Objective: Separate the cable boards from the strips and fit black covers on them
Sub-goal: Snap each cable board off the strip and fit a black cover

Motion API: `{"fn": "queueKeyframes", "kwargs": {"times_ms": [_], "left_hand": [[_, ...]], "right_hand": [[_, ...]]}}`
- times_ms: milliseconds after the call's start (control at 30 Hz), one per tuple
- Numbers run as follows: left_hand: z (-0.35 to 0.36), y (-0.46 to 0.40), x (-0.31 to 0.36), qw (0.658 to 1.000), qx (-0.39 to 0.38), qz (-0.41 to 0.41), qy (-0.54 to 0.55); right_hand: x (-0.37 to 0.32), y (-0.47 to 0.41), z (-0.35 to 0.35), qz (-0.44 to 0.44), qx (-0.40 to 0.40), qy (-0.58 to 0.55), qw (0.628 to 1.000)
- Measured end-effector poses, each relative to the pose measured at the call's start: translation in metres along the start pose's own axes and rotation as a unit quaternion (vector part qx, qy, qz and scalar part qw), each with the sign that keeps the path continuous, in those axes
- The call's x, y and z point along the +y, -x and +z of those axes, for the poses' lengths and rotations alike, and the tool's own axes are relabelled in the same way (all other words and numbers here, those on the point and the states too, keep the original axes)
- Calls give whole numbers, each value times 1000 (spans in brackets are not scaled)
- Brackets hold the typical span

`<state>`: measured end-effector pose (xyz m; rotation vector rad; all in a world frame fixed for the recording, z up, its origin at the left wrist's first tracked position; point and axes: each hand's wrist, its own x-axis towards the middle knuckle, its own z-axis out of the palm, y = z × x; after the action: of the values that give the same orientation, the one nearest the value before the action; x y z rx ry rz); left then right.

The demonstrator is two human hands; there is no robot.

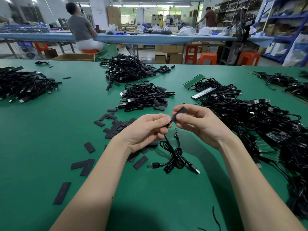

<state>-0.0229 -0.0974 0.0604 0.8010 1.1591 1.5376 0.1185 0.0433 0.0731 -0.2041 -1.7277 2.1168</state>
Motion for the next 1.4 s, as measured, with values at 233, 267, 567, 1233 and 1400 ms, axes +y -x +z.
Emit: {"fn": "queueKeyframes", "kwargs": {"times_ms": [233,267,567,1233,1400], "left_hand": [[7,-9,-3,976,115,129,-135],[8,-9,-4,969,121,151,-155],[6,-9,-8,942,144,206,-222],[-1,-6,-8,969,86,180,-149],[1,-5,-5,979,69,154,-112]], "right_hand": [[6,-5,-4,-9,119,-55,991],[7,-6,-4,-9,128,-65,990],[14,-10,-4,-1,133,-88,987],[15,-8,-1,49,54,-73,995],[18,-10,0,46,83,-134,986]]}}
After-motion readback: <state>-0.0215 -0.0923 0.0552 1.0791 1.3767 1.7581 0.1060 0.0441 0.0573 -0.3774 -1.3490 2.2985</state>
